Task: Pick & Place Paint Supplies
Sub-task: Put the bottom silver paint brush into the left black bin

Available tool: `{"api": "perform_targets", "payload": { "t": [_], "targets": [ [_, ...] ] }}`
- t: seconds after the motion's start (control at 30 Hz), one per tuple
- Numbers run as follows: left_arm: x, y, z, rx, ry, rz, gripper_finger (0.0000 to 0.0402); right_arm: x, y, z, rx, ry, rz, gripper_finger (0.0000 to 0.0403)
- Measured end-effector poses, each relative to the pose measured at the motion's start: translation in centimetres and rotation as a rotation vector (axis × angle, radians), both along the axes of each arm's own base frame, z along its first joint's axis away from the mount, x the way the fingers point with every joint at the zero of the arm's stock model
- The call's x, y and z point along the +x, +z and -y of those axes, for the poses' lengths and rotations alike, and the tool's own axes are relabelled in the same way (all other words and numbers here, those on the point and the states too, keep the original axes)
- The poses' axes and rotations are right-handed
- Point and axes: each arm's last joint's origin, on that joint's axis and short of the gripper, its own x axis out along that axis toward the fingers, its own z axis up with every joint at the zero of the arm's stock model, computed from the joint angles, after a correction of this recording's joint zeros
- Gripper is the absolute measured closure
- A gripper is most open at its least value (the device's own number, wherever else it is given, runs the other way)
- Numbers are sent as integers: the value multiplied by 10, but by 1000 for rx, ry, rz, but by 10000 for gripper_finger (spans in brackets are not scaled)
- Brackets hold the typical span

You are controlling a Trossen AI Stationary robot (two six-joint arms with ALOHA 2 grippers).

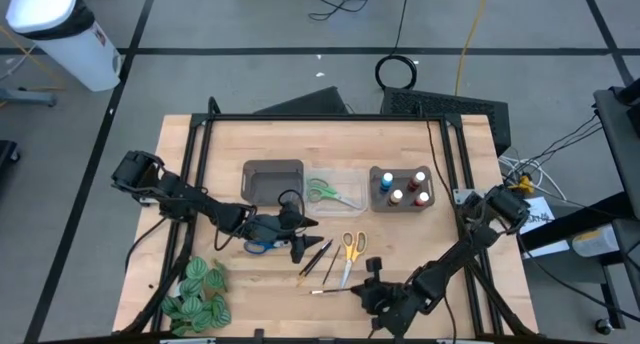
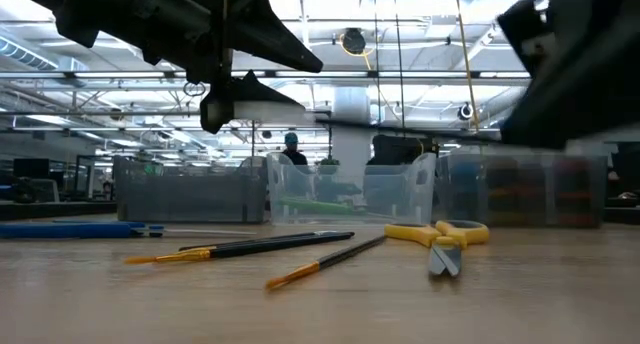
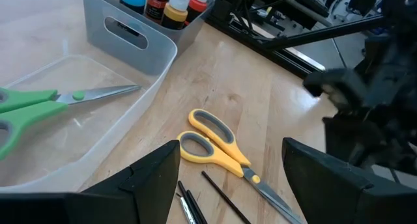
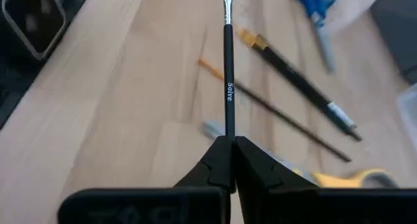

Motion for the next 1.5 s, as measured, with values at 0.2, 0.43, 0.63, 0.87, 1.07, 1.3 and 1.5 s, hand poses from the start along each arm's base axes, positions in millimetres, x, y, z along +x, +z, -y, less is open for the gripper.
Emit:
{"api": "perform_targets", "payload": {
  "t": [0.2,0.43,0.63,0.87,1.07,1.3,1.5],
  "targets": [
    [0,0,0,0,0,0,121,-5,16,6,-3,-28,5,402],
    [1,2,0,-98,31,23,121,-9,17,11,-24,-78,-11,403],
    [1,2,0,-171,45,31,121,-11,14,13,-32,-79,-19,403],
    [0,1,3,-175,-10,10,121,-11,14,13,-32,-77,-16,403],
    [-1,1,9,-258,-149,-26,121,-9,14,15,-34,-85,-17,403],
    [-5,-11,33,-237,-198,-66,121,-5,14,19,-31,-97,-19,403],
    [16,-15,55,-216,-251,-69,121,-2,15,20,-12,-86,-20,403]
  ]
}}
